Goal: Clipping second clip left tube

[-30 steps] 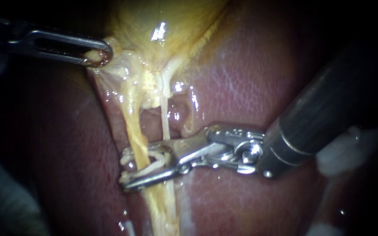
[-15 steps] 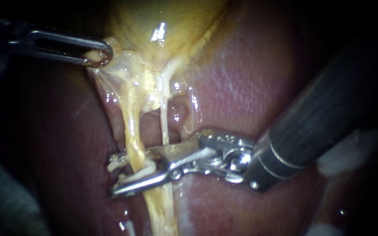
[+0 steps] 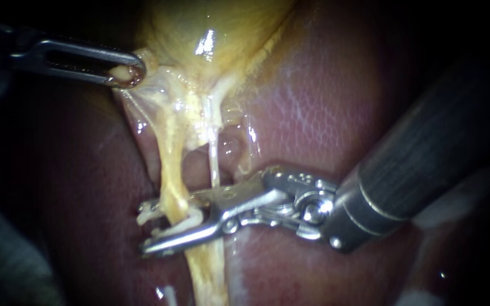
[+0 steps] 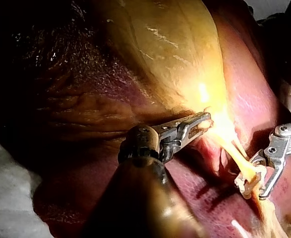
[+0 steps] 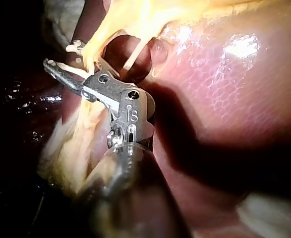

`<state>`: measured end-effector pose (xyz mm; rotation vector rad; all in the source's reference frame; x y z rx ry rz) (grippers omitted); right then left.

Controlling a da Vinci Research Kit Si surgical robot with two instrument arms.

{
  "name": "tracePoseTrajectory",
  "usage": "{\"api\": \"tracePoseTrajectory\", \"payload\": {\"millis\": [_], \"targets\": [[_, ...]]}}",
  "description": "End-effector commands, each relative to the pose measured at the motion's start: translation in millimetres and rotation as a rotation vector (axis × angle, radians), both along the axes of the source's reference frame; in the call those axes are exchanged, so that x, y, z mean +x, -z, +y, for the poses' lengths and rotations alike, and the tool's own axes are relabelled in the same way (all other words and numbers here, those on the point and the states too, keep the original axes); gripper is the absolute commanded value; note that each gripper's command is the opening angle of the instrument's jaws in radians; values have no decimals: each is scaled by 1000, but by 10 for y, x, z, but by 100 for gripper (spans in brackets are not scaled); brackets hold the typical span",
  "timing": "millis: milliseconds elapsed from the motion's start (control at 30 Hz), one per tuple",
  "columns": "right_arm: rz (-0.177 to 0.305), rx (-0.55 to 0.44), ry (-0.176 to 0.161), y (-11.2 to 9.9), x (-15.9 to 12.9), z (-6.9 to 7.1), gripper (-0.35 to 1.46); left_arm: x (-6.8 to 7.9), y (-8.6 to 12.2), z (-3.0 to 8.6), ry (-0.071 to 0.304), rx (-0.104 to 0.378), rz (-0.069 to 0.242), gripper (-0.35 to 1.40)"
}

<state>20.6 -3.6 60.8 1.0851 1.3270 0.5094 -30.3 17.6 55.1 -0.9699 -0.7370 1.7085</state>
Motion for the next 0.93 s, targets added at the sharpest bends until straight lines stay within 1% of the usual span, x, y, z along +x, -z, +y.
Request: {"api": "tracePoseTrajectory", "payload": {"millis": [33,100,200,300,367,400,633,933], "targets": [[-5,13,2,0,0,0,17,0,0,0,0,0,0,-35],[-2,14,1,1,-1,-1,6,0,0,0,0,0,0,-35],[-4,20,3,1,-3,-1,-3,0,0,0,0,0,0,-35],[-9,36,5,1,-4,-1,-16,0,0,0,0,0,0,-35],[-11,42,6,1,-5,-1,-32,0,0,0,0,0,0,-35],[-11,42,7,1,-6,-2,-35,0,0,0,0,0,0,-35],[-16,46,8,1,-8,-3,-35,0,0,0,0,0,0,-35],[-16,46,8,0,-8,-2,-35,0,0,0,0,0,0,-35]]}}
